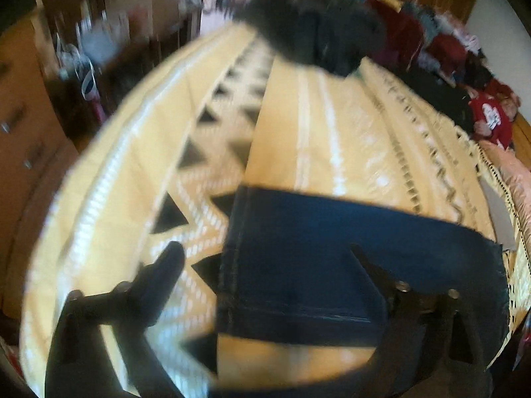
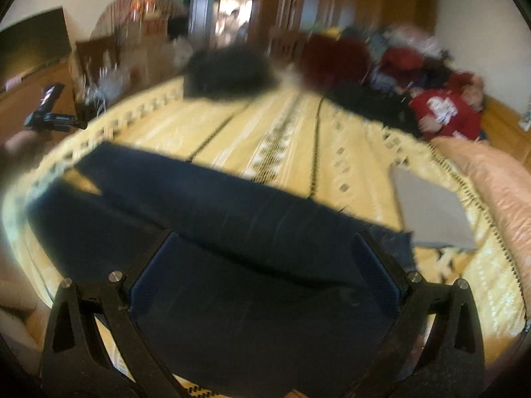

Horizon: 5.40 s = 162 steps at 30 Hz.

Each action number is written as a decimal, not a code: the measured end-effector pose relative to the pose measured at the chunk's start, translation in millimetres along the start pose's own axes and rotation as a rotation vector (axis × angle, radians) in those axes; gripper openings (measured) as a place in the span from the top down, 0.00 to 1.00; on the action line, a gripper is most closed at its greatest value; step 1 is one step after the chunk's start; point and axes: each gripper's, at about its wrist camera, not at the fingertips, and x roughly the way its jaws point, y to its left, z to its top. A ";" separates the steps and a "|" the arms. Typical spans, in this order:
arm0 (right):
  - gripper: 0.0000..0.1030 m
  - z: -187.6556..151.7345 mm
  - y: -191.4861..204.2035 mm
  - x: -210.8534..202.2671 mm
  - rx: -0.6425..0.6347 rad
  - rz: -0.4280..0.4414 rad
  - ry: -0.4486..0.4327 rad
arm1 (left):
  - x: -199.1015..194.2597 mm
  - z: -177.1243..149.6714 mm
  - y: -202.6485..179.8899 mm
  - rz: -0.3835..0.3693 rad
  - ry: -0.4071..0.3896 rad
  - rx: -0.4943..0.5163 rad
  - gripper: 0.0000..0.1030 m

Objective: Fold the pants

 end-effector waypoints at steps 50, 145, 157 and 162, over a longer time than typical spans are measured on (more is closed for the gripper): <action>0.37 -24.3 -348.4 283.2 0.378 0.051 0.474 | 91.1 34.5 -8.3 -0.025 0.023 0.038 0.83; 0.63 60.9 401.9 151.4 -0.597 0.906 0.179 | -179.8 -290.3 35.4 -0.170 -0.285 -0.710 0.40; 0.97 70.7 373.9 127.3 -0.495 0.963 0.144 | -154.4 -262.3 26.5 -0.248 -0.243 -0.743 0.37; 0.97 53.8 370.7 93.5 -0.547 0.973 0.082 | -154.0 -273.3 28.8 -0.157 -0.242 -0.800 0.37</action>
